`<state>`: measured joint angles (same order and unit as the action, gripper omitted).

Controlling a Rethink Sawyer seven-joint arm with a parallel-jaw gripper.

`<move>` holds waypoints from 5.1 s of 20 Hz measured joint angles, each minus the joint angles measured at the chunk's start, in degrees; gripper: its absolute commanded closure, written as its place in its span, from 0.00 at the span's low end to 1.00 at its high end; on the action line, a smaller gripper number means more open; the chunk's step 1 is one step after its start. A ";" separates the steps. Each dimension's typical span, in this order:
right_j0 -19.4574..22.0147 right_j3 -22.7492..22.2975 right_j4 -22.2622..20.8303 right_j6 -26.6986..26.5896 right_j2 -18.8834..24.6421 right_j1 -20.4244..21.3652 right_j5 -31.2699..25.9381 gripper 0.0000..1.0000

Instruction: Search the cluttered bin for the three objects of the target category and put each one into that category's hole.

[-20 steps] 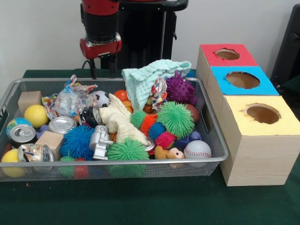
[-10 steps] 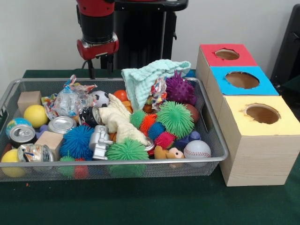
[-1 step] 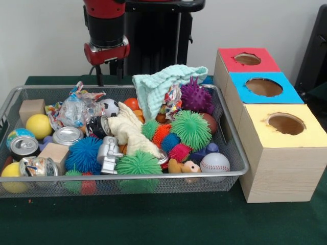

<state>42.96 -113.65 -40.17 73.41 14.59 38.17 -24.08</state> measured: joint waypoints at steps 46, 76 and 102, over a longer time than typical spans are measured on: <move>5.88 12.20 -4.32 0.00 12.68 -7.09 -8.60 0.00; 1.11 14.19 -5.96 0.00 12.48 0.92 -17.46 0.00; 1.68 15.71 -15.43 0.00 12.32 -4.40 -14.18 0.00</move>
<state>44.64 -97.94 -55.59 73.41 26.91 33.77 -38.26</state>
